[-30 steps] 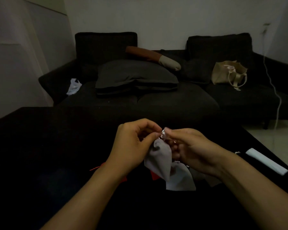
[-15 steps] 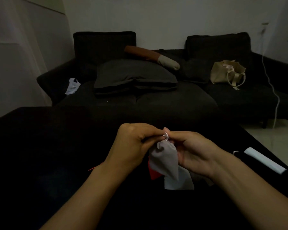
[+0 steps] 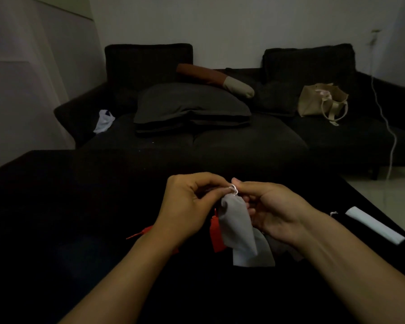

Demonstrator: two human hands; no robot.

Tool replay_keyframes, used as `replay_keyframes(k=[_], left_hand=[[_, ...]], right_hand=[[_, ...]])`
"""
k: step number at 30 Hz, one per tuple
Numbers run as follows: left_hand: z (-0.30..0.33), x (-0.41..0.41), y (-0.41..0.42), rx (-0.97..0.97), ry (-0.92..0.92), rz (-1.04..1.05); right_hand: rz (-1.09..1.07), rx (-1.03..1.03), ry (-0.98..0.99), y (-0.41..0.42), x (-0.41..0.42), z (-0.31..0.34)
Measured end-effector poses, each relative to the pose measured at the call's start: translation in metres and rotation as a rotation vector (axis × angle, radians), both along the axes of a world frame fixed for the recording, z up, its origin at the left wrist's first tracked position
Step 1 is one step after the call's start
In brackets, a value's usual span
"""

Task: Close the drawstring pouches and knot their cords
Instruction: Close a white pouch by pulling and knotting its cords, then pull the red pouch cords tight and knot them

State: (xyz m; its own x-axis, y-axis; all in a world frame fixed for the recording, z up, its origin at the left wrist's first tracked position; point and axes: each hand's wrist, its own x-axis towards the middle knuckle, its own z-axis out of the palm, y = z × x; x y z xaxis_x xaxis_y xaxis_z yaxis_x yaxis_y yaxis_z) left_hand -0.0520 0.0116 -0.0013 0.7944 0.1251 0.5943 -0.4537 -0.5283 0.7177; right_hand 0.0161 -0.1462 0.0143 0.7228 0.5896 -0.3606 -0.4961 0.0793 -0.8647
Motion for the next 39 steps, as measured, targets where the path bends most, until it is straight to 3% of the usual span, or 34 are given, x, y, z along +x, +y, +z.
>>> replay_keyframes(k=[6, 13, 19, 22, 25, 29, 32, 33, 36, 39], left_hand=[[0.000, -0.001, -0.003, 0.046, 0.103, 0.039], [-0.002, 0.005, 0.000, -0.197, 0.112, 0.095], [-0.007, 0.009, 0.002, -0.386, 0.162, 0.058], [-0.008, 0.012, 0.008, -0.471, 0.229, 0.047], [-0.009, 0.011, 0.014, -0.531, 0.372, -0.030], [-0.013, 0.013, 0.031, -0.320, 0.564, 0.027], [-0.022, 0.017, 0.061, 0.317, 0.811, 0.422], [-0.028, 0.014, 0.070, 0.445, 0.936, 0.507], [-0.052, 0.013, 0.083, 0.597, 1.231, 0.500], [-0.068, 0.015, 0.093, 0.610, 1.303, 0.429]], right_hand=[[-0.037, -0.028, -0.019, 0.001, 0.001, -0.001], [-0.215, -0.160, -0.367, -0.001, 0.007, -0.004], [-0.295, -0.198, -0.489, 0.000, 0.009, -0.008], [-0.141, -0.168, -0.546, 0.002, 0.012, -0.014], [0.121, -0.127, -0.455, 0.003, 0.014, -0.024], [0.135, -0.263, -0.545, 0.007, 0.022, -0.044], [0.103, -0.500, -0.641, 0.013, 0.028, -0.061], [0.104, -0.603, -0.723, 0.019, 0.027, -0.068], [0.053, -0.816, -0.914, 0.026, 0.023, -0.081], [0.047, -0.991, -1.038, 0.030, 0.022, -0.079]])
